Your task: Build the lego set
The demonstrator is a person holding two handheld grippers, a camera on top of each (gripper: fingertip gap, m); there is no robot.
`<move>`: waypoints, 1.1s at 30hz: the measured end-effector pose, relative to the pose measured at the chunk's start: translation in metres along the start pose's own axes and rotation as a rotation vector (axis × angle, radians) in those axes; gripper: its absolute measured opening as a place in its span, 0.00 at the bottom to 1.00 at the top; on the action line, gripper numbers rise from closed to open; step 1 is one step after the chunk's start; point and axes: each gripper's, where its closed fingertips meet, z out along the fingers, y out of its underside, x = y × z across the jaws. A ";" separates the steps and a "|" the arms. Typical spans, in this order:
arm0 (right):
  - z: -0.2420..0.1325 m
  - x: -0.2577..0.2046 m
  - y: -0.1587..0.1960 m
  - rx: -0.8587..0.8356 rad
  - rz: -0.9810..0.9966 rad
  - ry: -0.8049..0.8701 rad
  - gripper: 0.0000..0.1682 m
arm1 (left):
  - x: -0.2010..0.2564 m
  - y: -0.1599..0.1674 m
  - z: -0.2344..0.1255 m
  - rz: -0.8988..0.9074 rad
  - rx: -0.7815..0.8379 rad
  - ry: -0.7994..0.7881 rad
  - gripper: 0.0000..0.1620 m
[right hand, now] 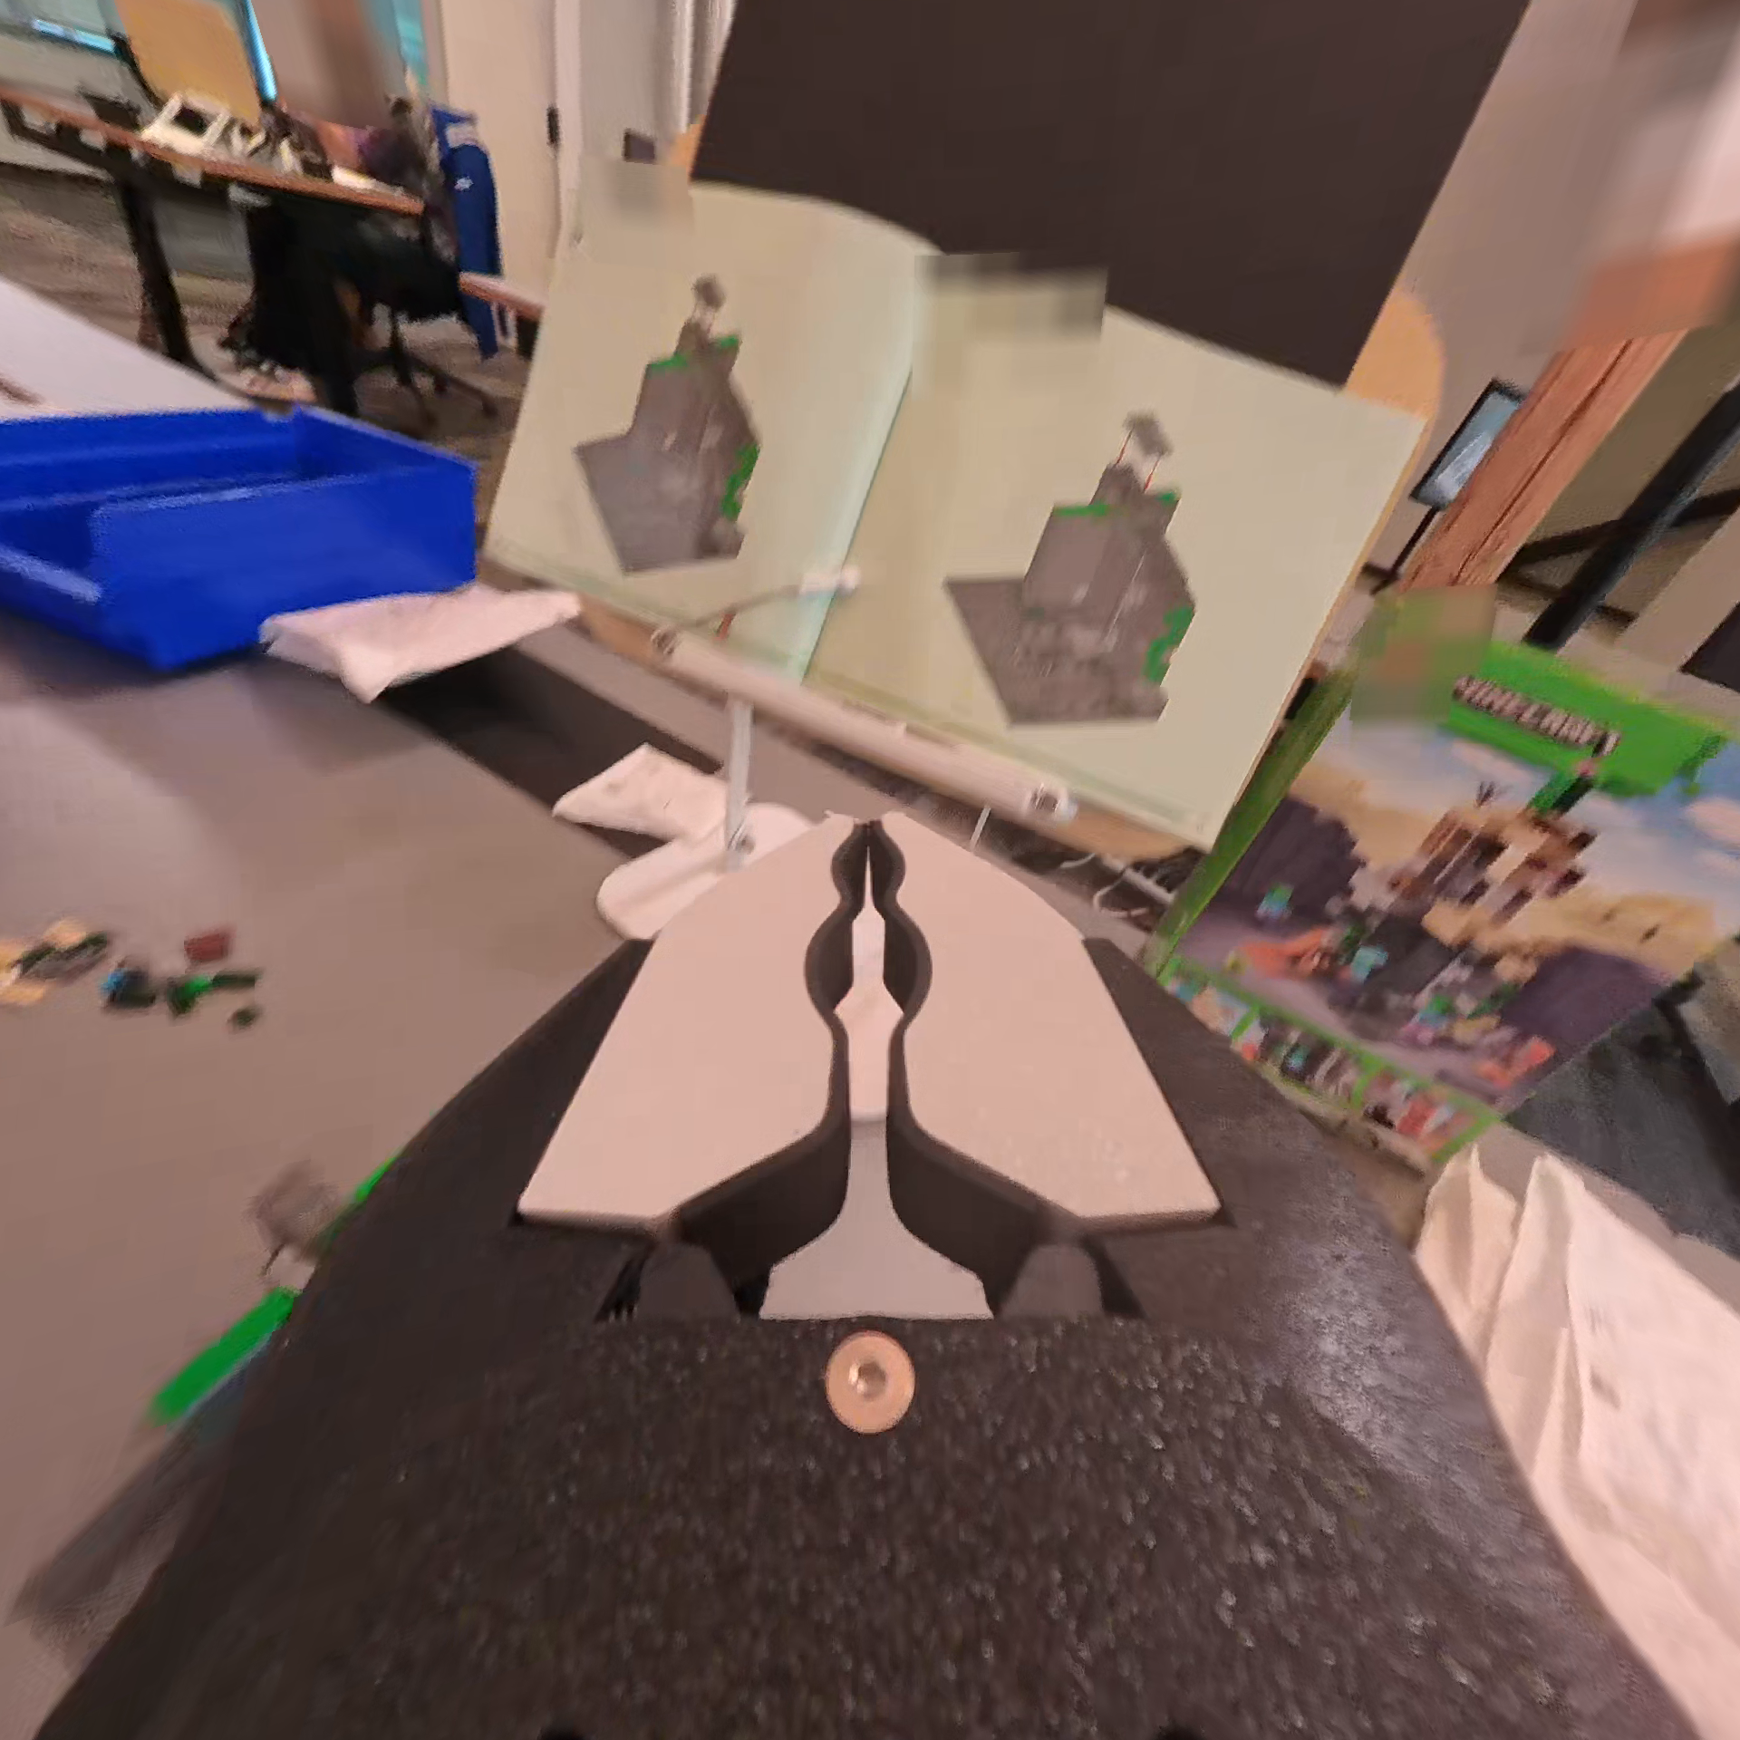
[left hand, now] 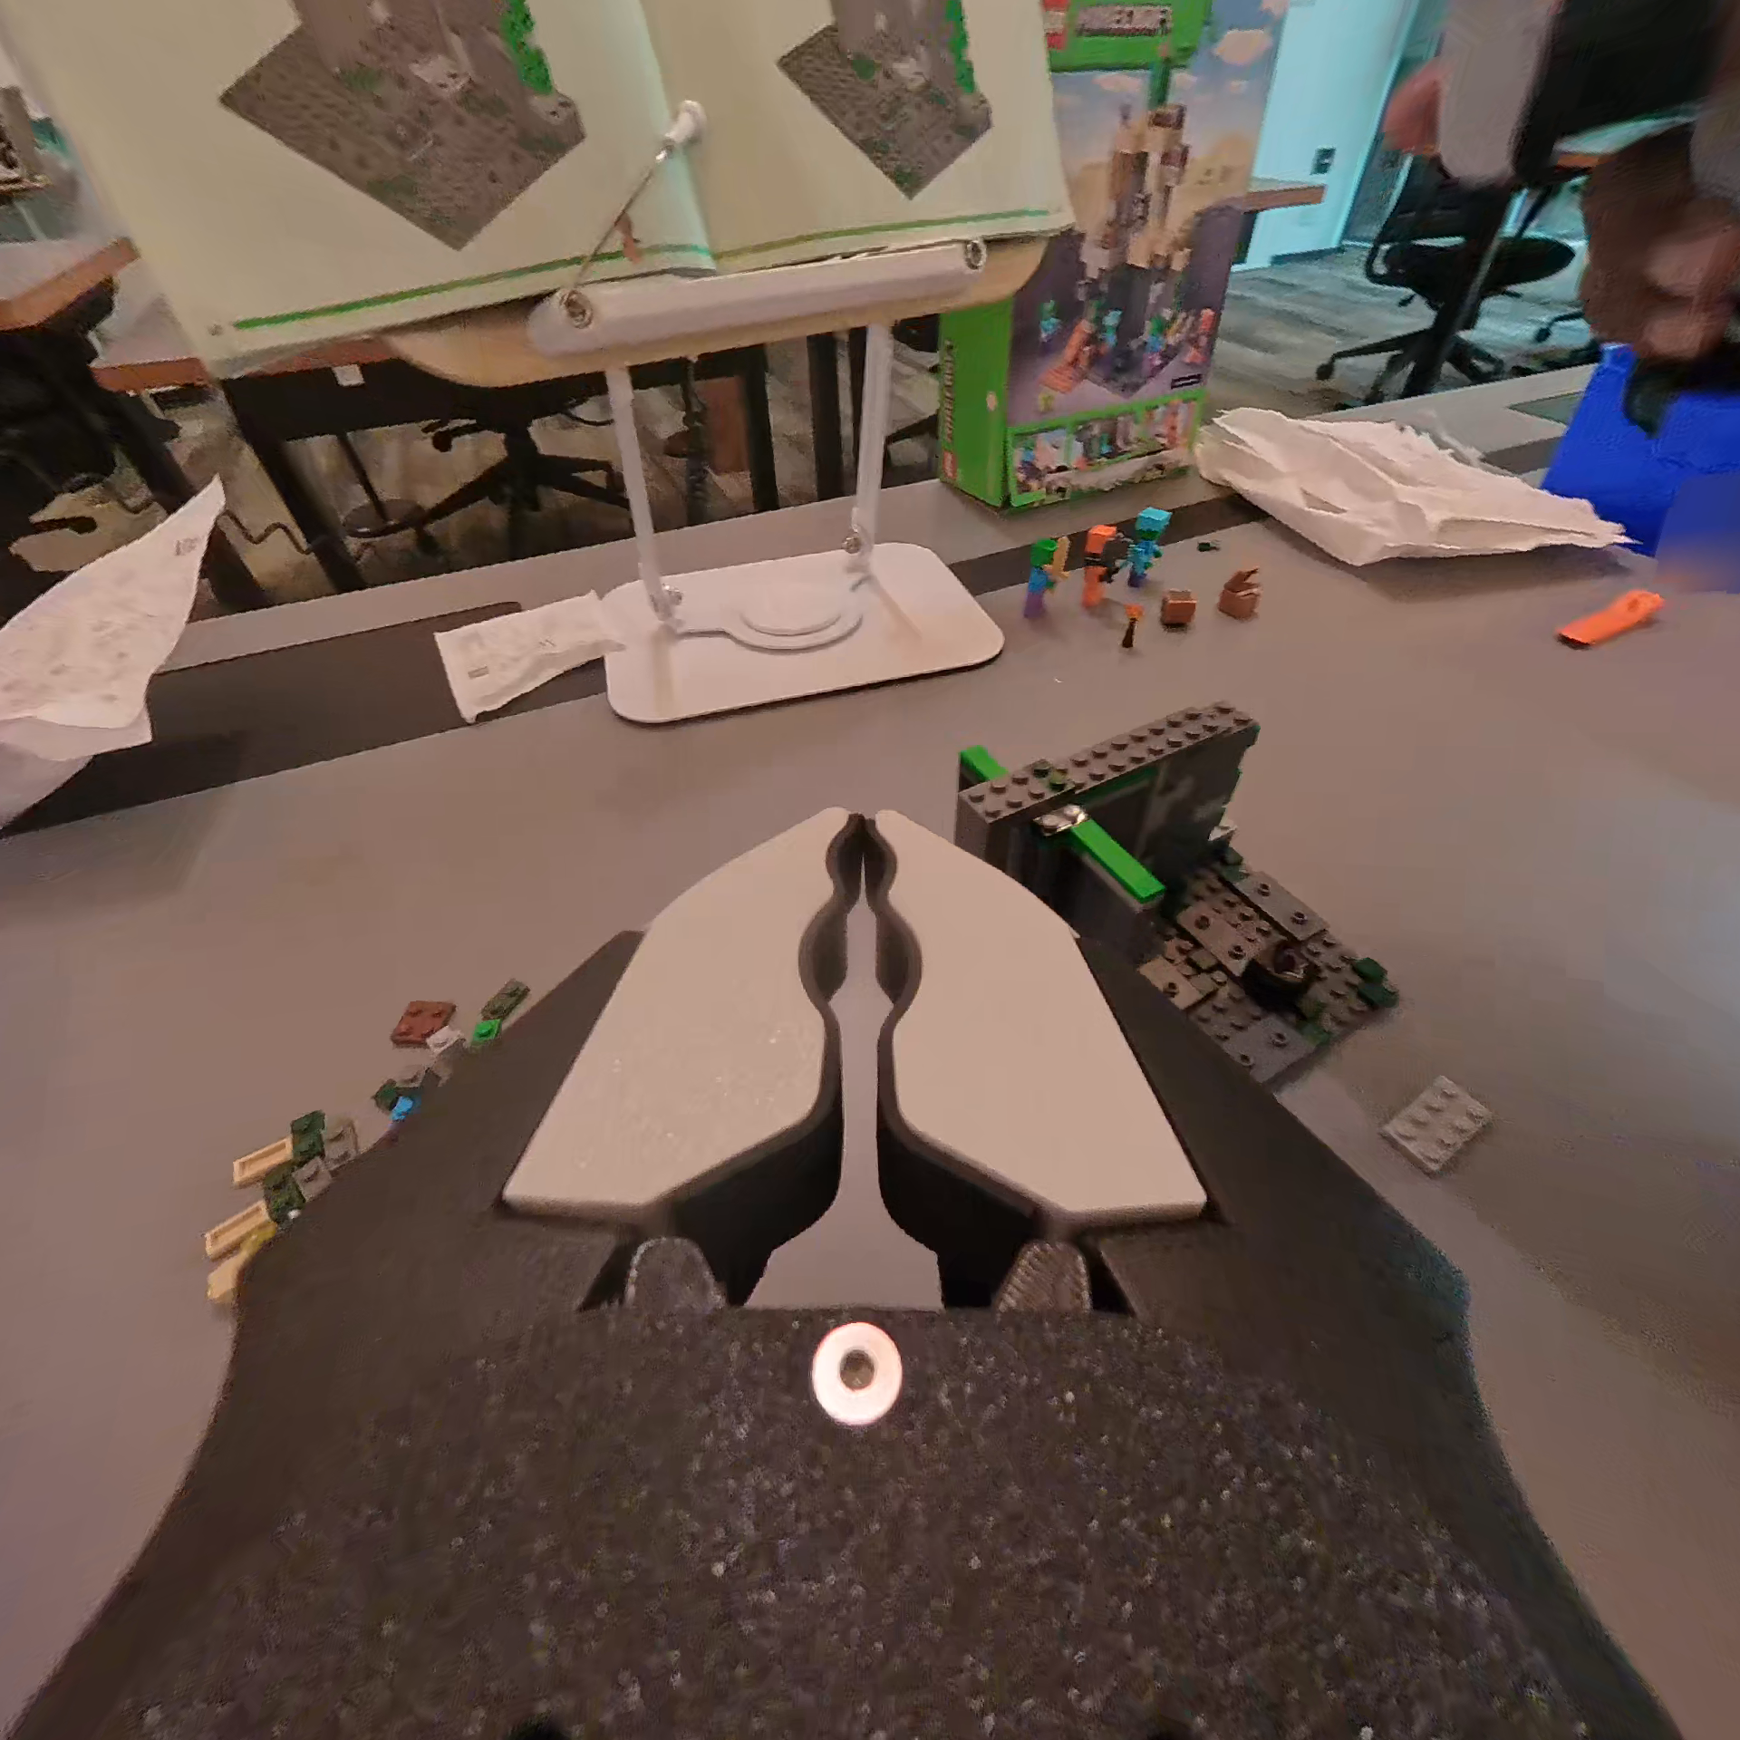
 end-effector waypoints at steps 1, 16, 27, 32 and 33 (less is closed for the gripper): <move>0.014 0.007 -0.009 0.018 0.008 0.012 0.00 | -0.002 0.004 0.001 -0.005 -0.002 -0.008 0.00; 0.180 0.033 -0.082 0.110 0.055 0.081 0.00 | 0.001 0.042 0.014 0.055 -0.070 -0.022 0.00; 0.211 0.034 -0.091 0.090 0.054 0.087 0.01 | 0.009 0.056 0.023 0.095 -0.116 0.010 0.00; 0.215 0.032 -0.087 0.081 0.067 0.079 0.01 | 0.008 0.058 0.024 0.085 -0.123 0.014 0.00; 0.215 0.032 -0.087 0.080 0.066 0.079 0.01 | 0.008 0.058 0.024 0.087 -0.124 0.015 0.00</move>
